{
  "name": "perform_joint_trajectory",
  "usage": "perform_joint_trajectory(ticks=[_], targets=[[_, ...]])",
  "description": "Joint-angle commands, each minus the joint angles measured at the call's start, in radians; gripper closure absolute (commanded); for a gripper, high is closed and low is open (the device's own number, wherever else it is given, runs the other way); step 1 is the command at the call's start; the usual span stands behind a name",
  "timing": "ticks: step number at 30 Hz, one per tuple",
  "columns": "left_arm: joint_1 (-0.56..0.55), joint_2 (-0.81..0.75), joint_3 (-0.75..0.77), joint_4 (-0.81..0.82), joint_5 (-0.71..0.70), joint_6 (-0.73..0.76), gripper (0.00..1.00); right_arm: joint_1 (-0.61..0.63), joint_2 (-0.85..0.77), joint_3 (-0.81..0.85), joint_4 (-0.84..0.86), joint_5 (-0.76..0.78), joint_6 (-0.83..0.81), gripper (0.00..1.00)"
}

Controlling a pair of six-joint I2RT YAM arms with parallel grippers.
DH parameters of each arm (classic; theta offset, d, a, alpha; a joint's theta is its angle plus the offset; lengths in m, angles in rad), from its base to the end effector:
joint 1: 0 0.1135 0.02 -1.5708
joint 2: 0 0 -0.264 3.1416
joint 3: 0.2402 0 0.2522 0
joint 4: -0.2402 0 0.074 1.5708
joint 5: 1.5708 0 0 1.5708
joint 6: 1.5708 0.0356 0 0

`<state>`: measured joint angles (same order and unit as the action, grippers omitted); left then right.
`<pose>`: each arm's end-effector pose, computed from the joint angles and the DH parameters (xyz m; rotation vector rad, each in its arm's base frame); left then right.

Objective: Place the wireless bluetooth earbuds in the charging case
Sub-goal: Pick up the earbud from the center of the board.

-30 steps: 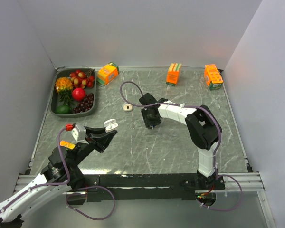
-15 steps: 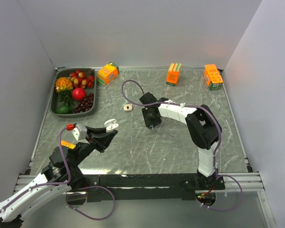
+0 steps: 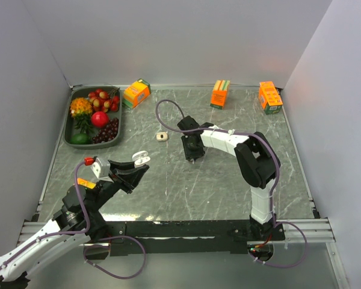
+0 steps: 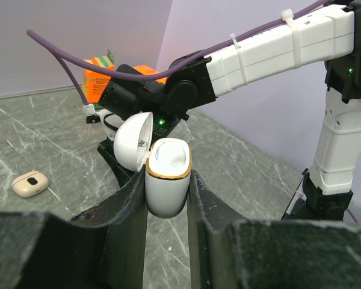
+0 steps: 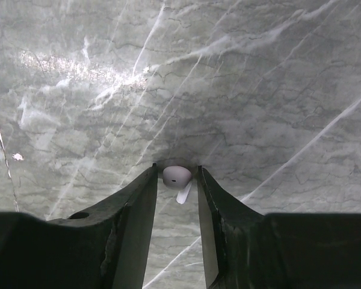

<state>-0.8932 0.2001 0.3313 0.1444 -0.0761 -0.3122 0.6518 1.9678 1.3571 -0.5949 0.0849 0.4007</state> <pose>0.0658 -0.0775 0.2873 0.3237 1.3216 -0.9758 0.3169 0.2380 0.1634 -0.3264 2.7604 0.1557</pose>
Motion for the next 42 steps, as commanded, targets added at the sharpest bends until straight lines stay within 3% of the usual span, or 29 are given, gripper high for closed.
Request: perform_joint_trajectory(ticks=[1,8,9,10,12,19,24,29,35,42], targets=[[0.0,0.004,0.04,0.018,-0.001,-0.015,0.99,-0.009,0.029,0.03,0.006,-0.005,0.033,0.6],[-0.001,0.004,0.038,0.018,-0.001,-0.015,0.99,-0.009,0.023,0.02,0.004,-0.002,0.036,0.71],[-0.001,0.004,0.038,0.018,0.001,-0.016,0.99,-0.011,0.022,0.019,0.004,0.001,0.038,0.76],[0.0,0.004,0.038,0.018,0.001,-0.016,0.99,-0.009,0.019,0.017,0.003,0.007,0.046,0.89],[-0.001,0.004,0.038,0.02,0.001,-0.016,0.99,-0.009,0.009,0.005,0.004,0.015,0.052,1.0],[-0.001,0.009,0.04,0.02,0.001,-0.016,0.99,-0.011,-0.041,-0.016,0.018,0.038,0.076,1.0],[-0.001,0.01,0.04,0.02,-0.007,-0.013,0.99,-0.001,-0.259,-0.092,0.116,0.124,0.098,1.0],[0.0,0.041,0.043,0.043,-0.01,-0.01,0.99,0.077,-0.464,-0.061,0.181,0.297,0.026,1.0],[-0.001,0.107,0.049,0.121,-0.008,-0.01,0.99,0.155,-0.665,-0.062,0.243,0.329,-0.083,1.0],[0.0,0.254,0.072,0.276,0.019,0.038,0.99,0.285,-0.94,-0.208,0.484,0.294,-0.177,1.0]])
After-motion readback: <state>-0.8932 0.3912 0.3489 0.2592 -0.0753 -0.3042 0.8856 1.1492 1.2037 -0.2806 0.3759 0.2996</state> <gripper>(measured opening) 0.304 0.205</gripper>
